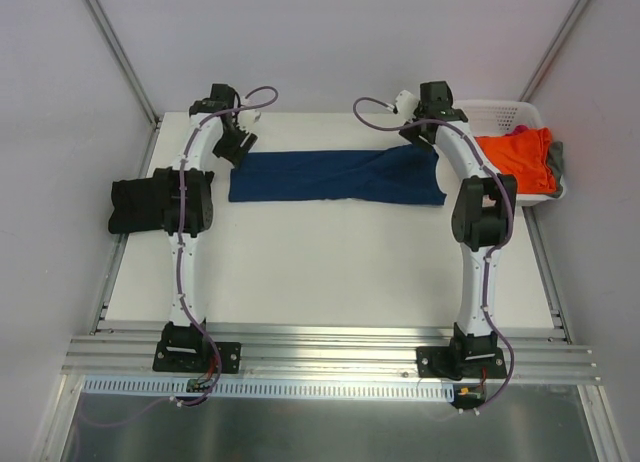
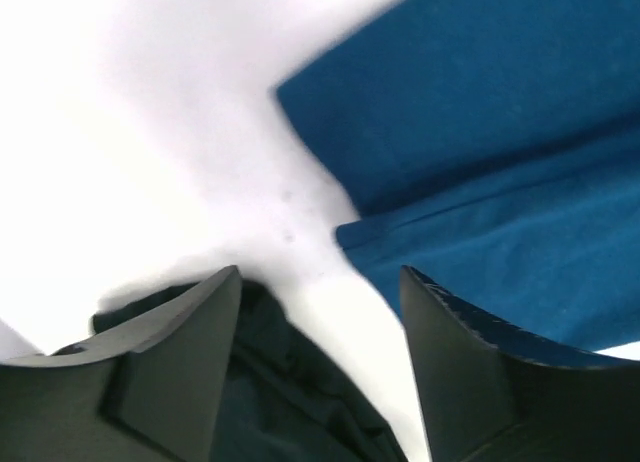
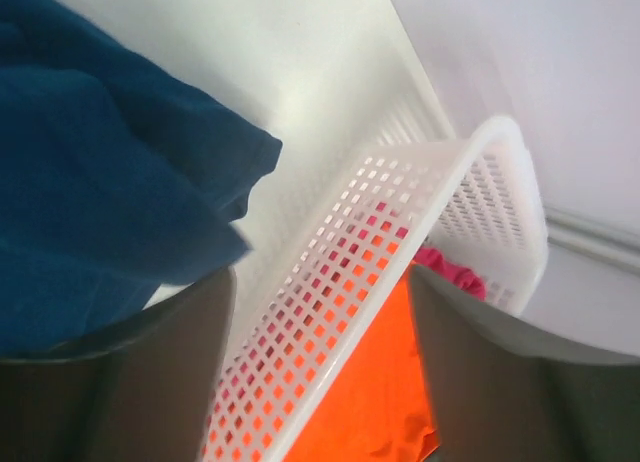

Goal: Fold and stack the t-shirts
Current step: Fold the other side of the tshirt into a rectangle, then rotate the tshirt 90 degrees

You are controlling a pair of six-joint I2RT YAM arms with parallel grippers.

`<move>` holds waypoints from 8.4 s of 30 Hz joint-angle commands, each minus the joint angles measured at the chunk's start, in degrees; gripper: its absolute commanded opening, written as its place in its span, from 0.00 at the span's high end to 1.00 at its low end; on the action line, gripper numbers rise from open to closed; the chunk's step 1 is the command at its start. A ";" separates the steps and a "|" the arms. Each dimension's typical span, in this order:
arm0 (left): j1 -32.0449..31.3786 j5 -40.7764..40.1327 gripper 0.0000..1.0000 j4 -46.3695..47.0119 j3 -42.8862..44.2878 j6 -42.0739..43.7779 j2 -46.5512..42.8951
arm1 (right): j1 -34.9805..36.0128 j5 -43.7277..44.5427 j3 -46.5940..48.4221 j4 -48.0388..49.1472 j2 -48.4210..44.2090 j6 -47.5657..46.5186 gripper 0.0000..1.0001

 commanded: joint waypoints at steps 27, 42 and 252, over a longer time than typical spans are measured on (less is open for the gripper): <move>-9.28 22.33 0.01 3.09 -4.76 -21.71 -3.05 | 4.19 -30.12 3.91 -28.35 1.05 35.67 0.03; -8.05 21.80 0.01 3.01 1.30 -22.86 3.54 | 2.87 -34.94 -6.11 -46.89 -1.83 31.27 0.03; -10.33 14.15 0.02 -9.91 -41.39 -22.86 -25.54 | -2.93 -25.63 17.53 -5.08 14.33 44.45 0.03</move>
